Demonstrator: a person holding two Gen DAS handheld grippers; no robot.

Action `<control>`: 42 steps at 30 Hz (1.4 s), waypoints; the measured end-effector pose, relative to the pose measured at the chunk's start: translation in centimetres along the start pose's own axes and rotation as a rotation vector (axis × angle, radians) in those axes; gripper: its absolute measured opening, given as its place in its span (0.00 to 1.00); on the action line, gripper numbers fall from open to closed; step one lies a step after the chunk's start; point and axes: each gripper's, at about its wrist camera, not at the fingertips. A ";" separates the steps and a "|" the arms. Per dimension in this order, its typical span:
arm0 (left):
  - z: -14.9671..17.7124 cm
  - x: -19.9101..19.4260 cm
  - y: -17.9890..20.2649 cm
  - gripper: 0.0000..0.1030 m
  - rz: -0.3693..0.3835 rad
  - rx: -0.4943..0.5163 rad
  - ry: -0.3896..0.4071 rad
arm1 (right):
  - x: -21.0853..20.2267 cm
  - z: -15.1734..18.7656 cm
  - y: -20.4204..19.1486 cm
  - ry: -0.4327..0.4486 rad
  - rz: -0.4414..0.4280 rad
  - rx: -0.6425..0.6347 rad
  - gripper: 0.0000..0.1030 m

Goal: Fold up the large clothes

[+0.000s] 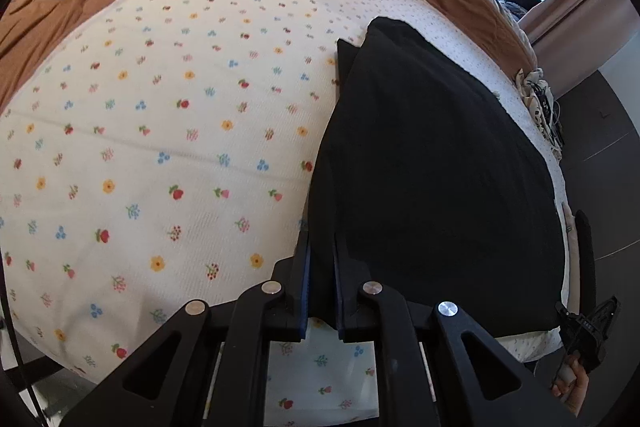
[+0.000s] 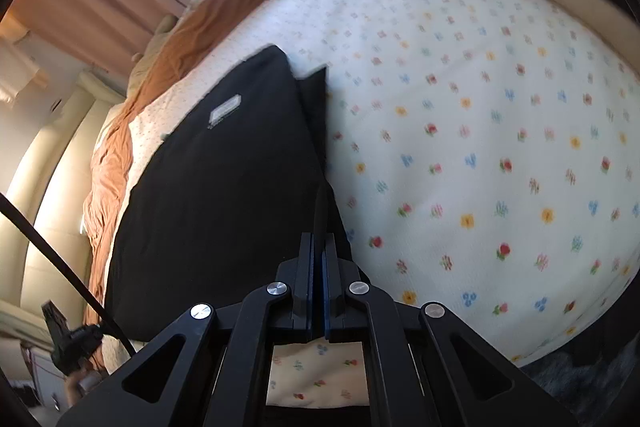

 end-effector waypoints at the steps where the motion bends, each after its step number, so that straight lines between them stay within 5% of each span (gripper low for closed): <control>1: 0.2 0.2 -0.2 0.14 0.000 0.001 0.007 | 0.3 0.1 0.1 -0.003 0.006 0.007 0.00; 9: 0.2 -1.5 -1.0 0.20 0.057 -0.074 -0.006 | -1.2 0.4 -1.2 -0.007 0.073 -0.011 0.02; 12: 0.6 -2.7 -1.8 0.44 0.097 -0.131 0.003 | -2.8 0.6 -1.9 -0.004 0.126 -0.023 0.06; 14: 1.0 -3.8 -1.8 0.76 0.140 -0.138 0.033 | -4.4 0.5 -2.8 0.021 0.165 -0.047 0.18; 15: 1.1 -4.5 -1.8 0.76 0.154 -0.137 0.053 | -5.0 0.5 -3.5 0.039 0.162 -0.059 0.29; 17: 1.2 -5.4 -1.8 0.76 0.178 -0.146 0.069 | -6.7 0.5 -5.2 0.080 0.145 -0.089 0.64; 18: 1.4 -5.7 -1.9 0.76 0.196 -0.157 0.074 | -7.4 0.7 -5.9 0.097 0.133 -0.104 0.66; 25: 2.4 -5.9 -2.8 0.76 0.302 -0.231 0.072 | -9.3 2.5 -12.9 0.139 0.032 -0.225 0.66; 34: 3.0 -3.4 -3.2 0.76 0.386 -0.342 0.062 | -4.5 5.0 -20.4 0.012 -0.006 -0.365 0.66; 37: 2.3 -2.2 -3.1 0.62 0.372 -0.360 0.055 | -2.7 5.5 -22.0 -0.023 -0.004 -0.389 0.61; 40: 2.2 -1.5 -4.1 0.28 0.323 -0.421 0.058 | -0.5 5.0 -23.5 -0.049 0.016 -0.418 0.56; 42: 2.3 -1.9 -5.1 0.20 0.329 -0.460 0.096 | 0.7 5.0 -24.2 -0.058 0.035 -0.437 0.52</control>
Point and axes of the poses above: each gripper's, at about its wrist camera, not at the fingertips, and x roughly the way its jaws point, y to its right, z to its underside, and after that the axes turned 8 degrees about z, right-handed
